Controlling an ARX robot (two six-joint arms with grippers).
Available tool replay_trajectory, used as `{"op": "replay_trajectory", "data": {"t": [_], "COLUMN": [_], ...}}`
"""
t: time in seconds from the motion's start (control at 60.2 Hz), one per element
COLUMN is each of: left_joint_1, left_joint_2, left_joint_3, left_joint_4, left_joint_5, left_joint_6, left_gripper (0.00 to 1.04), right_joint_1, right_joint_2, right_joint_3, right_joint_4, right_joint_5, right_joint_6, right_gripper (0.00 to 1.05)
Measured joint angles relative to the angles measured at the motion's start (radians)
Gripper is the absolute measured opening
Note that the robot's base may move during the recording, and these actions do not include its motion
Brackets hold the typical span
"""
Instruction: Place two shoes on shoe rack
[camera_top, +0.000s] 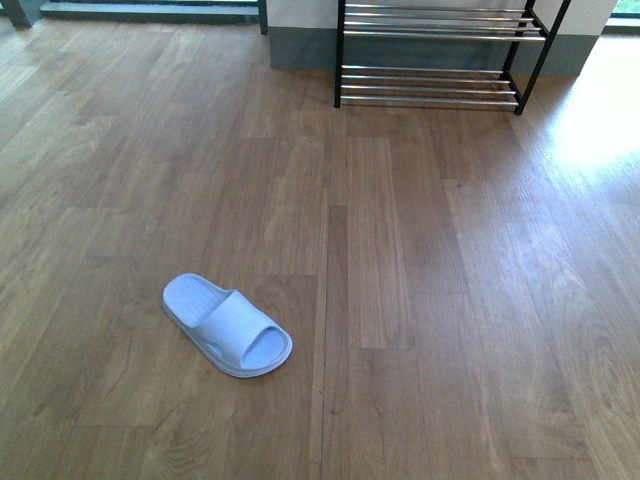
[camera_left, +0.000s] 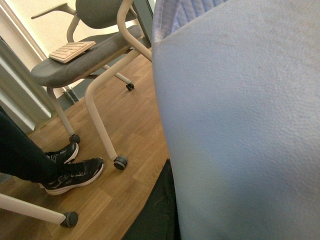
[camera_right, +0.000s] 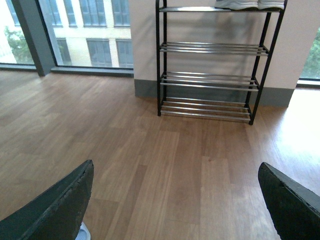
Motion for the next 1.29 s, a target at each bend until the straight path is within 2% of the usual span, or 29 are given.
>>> {"op": "replay_trajectory", "data": {"t": [1.096, 1.162, 1.228, 1.295], "left_joint_1": [0.0, 0.0, 0.0, 0.0], "left_joint_2": [0.0, 0.0, 0.0, 0.0], "left_joint_3": [0.0, 0.0, 0.0, 0.0], "left_joint_4": [0.0, 0.0, 0.0, 0.0], "left_joint_5": [-0.003, -0.001, -0.002, -0.002], "left_joint_6": [0.001, 0.0, 0.001, 0.001], "left_gripper": [0.02, 0.02, 0.02, 0.02], "right_joint_1": [0.0, -0.02, 0.03, 0.136], "right_joint_2": [0.0, 0.027, 0.106, 0.314], "right_joint_3": [0.0, 0.0, 0.002, 0.011], "right_joint_4": [0.0, 0.03, 0.088, 0.223], "right_joint_5": [-0.005, -0.132, -0.149, -0.09], "right_joint_6": [0.0, 0.046, 0.062, 0.062], "right_gripper": [0.95, 0.95, 0.95, 0.95]}}
